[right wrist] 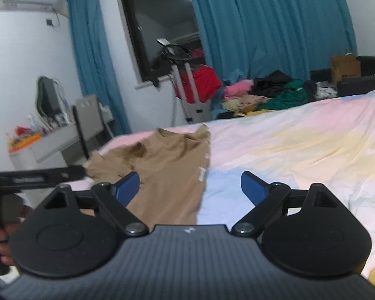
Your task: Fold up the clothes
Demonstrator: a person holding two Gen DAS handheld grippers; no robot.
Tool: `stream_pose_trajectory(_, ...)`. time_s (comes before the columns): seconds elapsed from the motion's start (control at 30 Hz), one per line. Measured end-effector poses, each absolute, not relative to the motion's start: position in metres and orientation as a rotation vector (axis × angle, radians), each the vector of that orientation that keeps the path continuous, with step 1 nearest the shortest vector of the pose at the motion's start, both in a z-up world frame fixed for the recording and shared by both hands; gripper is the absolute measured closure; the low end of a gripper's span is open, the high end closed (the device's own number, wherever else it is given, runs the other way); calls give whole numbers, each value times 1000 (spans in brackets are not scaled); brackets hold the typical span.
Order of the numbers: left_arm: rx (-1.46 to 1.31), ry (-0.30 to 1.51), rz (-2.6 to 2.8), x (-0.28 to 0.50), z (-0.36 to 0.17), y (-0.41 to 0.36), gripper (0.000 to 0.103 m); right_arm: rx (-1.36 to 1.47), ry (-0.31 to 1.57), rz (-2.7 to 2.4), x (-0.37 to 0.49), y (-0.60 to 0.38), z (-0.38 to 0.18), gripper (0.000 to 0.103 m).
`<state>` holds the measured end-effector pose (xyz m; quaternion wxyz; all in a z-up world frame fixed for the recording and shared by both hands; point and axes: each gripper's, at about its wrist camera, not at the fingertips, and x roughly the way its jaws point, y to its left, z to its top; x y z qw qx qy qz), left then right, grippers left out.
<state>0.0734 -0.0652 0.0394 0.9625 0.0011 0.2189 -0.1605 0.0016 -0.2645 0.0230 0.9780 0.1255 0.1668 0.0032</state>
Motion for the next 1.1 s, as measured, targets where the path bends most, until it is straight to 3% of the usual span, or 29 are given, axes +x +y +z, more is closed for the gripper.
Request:
stream_pose_trajectory(0.27, -73, 422, -215, 81, 41, 20, 1, 199, 438, 130, 81, -220, 26, 14)
stream_pose_trajectory(0.6, -195, 335, 9, 98, 28, 103, 1, 116, 463, 454, 265, -76, 15, 14)
stream_pose_trajectory(1.03, -434, 406, 121, 127, -8, 154, 1, -49, 537, 426, 432, 74, -33, 14)
stream_pose_trajectory(1.07, -438, 411, 123, 129, -9, 154, 1, -47, 544, 402, 439, 74, -37, 17)
stream_pose_trajectory(1.1, -432, 410, 125, 129, -10, 152, 1, -45, 551, 378, 446, 74, -40, 31)
